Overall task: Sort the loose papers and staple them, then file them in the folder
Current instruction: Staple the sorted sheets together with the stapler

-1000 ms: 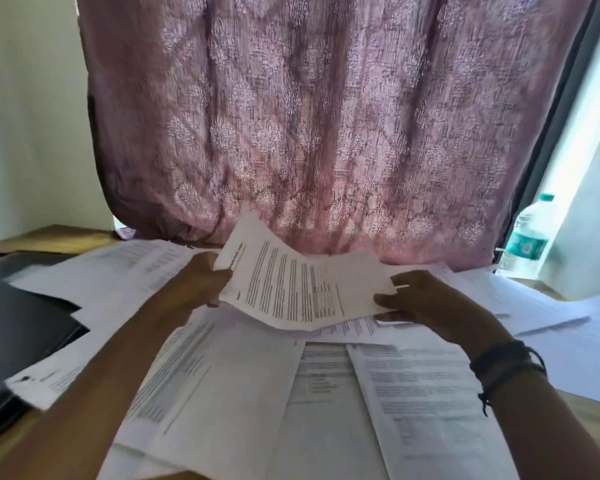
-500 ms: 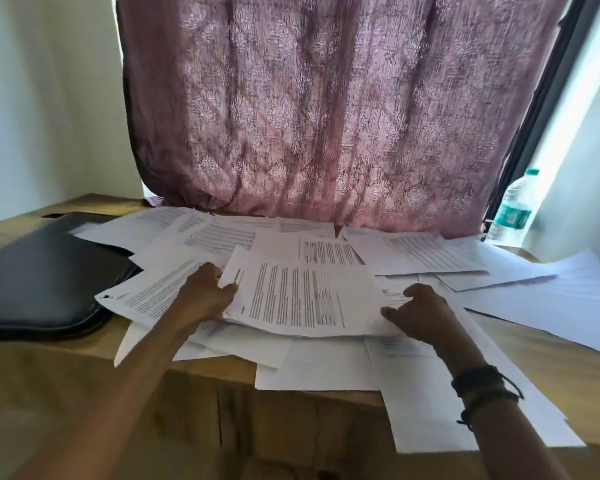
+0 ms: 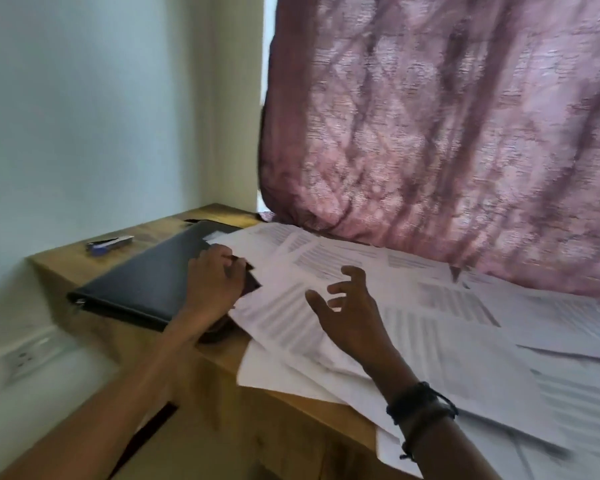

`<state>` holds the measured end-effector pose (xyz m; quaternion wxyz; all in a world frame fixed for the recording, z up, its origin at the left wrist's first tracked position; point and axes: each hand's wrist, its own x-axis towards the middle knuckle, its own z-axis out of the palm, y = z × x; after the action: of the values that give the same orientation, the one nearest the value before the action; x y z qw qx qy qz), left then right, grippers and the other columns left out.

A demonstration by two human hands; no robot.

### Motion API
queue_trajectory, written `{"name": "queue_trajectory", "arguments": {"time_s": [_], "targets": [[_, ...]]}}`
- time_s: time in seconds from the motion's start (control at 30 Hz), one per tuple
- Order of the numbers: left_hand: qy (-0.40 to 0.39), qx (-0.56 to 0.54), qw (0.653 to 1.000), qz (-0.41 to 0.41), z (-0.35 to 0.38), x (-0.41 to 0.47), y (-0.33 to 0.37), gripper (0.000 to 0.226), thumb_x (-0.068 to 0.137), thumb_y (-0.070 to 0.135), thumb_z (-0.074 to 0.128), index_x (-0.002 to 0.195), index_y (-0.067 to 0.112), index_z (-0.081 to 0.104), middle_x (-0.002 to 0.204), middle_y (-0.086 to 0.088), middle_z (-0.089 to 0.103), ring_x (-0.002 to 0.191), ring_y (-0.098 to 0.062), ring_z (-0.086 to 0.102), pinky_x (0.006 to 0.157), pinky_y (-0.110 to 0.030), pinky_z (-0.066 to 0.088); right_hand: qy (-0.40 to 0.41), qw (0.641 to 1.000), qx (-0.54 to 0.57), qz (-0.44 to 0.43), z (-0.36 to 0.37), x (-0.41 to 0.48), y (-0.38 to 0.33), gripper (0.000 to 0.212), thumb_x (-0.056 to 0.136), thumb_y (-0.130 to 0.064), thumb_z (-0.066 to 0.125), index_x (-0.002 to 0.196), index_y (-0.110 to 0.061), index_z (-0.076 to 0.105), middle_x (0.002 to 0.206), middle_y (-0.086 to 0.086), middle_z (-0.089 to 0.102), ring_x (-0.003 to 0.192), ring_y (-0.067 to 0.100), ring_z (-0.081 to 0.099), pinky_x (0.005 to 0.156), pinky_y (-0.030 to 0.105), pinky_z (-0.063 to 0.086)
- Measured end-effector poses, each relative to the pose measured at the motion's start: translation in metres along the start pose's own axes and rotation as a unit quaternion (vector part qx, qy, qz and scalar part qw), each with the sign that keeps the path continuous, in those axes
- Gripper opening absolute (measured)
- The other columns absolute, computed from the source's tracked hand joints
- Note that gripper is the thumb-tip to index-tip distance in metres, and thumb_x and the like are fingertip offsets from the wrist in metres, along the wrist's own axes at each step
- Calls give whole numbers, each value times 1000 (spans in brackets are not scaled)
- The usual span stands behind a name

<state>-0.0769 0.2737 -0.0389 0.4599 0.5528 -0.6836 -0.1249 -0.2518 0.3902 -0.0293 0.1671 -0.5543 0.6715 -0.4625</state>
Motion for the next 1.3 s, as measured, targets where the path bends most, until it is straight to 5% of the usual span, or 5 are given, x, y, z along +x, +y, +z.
{"name": "queue_trajectory", "arguments": {"time_s": [0.27,0.77,1.0,1.17,1.3], "targets": [[50,156,973,-161,-59,124,-145,31,91,21,55,119,9,61,126,-16,57,118,-38,50,100,-41,38,-175,979,19,-106,132,27,-32,67,97,-34,54,151,-28,14,152,-7,35,135,11,40,101,19,35],[38,286,907,-306,-55,176,-197,38,94,24,50,126,4,47,133,-20,39,125,-38,33,100,-47,36,-152,986,-38,-53,152,39,-28,57,92,-37,61,136,-33,25,138,-13,51,122,13,56,98,20,45],[11,63,997,37,-73,100,-87,22,90,24,59,91,5,70,84,-13,66,79,-27,61,64,-29,39,-198,978,65,-23,131,51,-24,69,87,-28,70,141,-23,27,137,-3,52,127,16,50,95,21,40],[-181,-16,980,82,-54,3,-4,7,89,32,63,96,29,65,94,5,63,86,-13,59,75,-28,50,-139,985,89,-53,57,32,-12,82,83,-37,73,149,-23,26,153,-6,33,131,9,42,99,17,35],[-295,-75,946,113,-34,-46,46,20,86,39,63,103,30,67,104,10,62,97,-12,58,85,-25,52,-104,993,-14,-61,-14,-5,10,50,83,-44,69,128,-26,57,123,-12,60,86,-2,62,66,2,45]]}}
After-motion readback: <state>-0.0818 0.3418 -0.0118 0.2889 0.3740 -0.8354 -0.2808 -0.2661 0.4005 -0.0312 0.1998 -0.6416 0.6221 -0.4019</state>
